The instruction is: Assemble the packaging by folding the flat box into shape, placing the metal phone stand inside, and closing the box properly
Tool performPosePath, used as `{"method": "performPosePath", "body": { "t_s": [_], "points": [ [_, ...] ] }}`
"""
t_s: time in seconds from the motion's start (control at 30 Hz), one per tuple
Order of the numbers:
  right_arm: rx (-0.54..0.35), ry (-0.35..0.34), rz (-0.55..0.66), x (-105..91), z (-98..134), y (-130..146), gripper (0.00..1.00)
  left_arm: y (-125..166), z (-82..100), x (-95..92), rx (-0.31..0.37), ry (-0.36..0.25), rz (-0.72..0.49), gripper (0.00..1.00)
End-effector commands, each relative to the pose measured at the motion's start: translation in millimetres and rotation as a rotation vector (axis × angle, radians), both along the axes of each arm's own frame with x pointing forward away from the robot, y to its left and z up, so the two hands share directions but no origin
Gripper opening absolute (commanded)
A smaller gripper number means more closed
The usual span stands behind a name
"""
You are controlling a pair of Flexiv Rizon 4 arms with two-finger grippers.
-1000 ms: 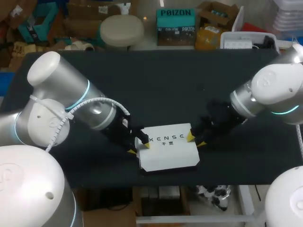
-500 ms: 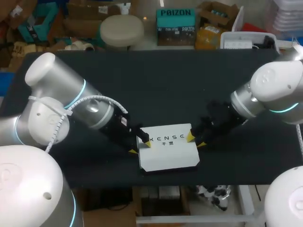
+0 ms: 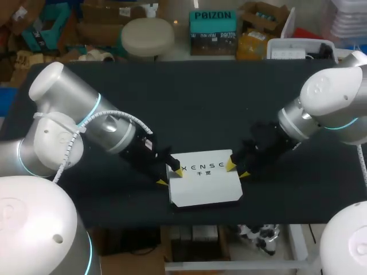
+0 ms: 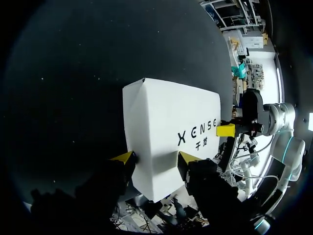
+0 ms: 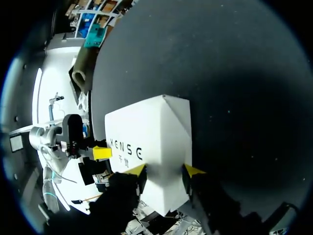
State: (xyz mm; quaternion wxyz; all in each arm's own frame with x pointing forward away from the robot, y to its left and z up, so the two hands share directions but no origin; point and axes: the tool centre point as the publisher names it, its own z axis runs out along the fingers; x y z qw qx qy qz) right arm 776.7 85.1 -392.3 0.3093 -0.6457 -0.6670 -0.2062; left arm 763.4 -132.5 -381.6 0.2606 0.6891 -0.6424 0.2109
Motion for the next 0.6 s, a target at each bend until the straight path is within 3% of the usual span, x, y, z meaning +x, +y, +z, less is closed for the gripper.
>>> {"method": "performPosePath", "body": {
  "t_s": [0.03, 0.6],
  "points": [
    [0.002, 0.014, 0.004, 3.8, -1.1, 5.8, 0.49, -7.6, 0.1, 5.7, -0.005, 0.023, -0.008, 0.57],
    [0.001, 0.060, -0.008, 6.8, 5.1, 5.4, 0.48, -9.2, 8.5, 6.8, -0.005, 0.055, 0.017, 0.57]
  ]
}}
